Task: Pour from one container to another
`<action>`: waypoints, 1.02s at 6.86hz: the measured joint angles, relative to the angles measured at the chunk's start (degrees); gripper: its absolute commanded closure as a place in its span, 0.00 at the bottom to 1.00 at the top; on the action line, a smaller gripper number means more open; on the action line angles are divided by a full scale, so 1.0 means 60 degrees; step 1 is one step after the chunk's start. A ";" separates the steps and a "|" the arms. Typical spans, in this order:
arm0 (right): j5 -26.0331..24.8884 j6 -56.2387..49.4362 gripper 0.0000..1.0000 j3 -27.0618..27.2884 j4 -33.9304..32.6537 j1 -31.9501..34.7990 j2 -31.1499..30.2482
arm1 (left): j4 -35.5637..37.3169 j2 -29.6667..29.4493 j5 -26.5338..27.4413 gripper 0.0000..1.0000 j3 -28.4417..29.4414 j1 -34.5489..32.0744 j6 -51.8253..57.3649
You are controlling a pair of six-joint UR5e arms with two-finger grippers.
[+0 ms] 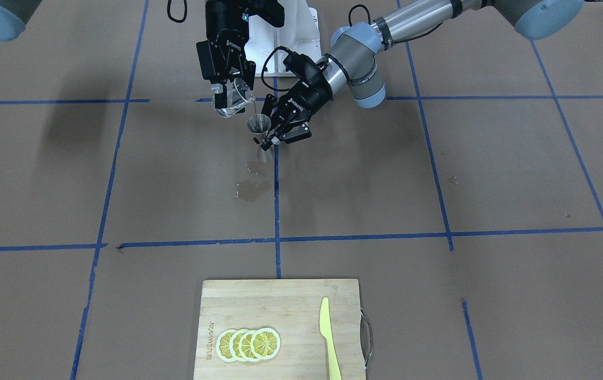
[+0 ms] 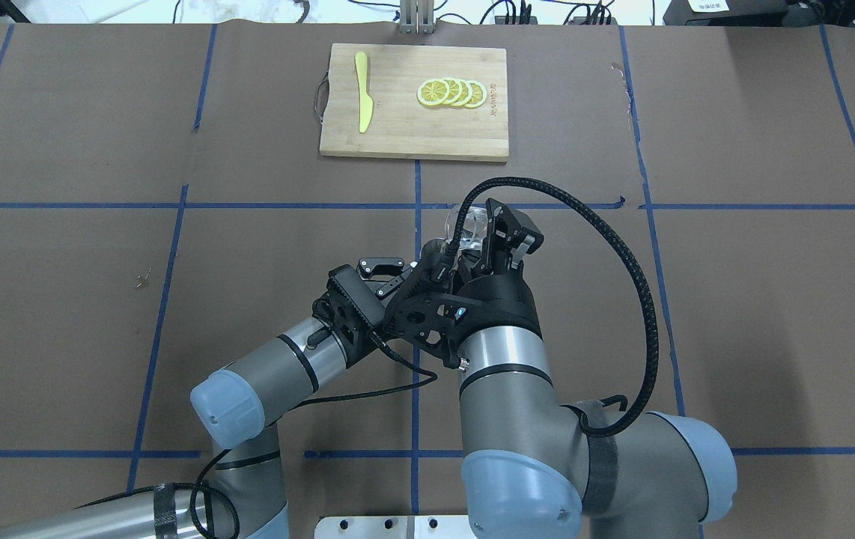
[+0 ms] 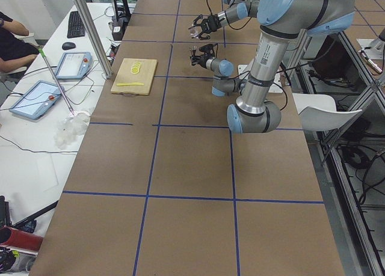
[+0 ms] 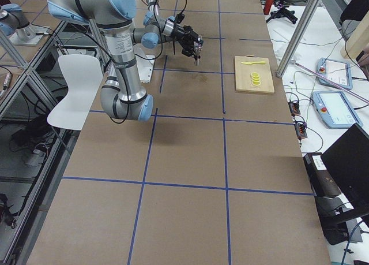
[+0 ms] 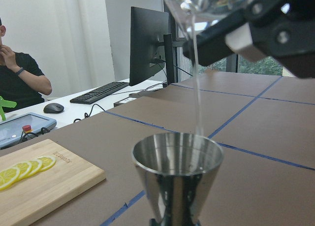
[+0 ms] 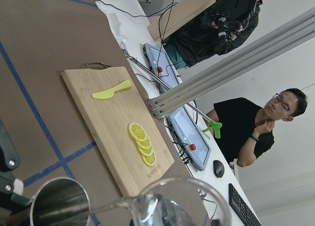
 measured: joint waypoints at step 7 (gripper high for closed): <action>-0.0088 -0.0821 1.00 -0.0015 -0.0006 0.0018 0.0010 | 0.0000 -0.0012 -0.0020 1.00 -0.0015 0.0002 -0.0011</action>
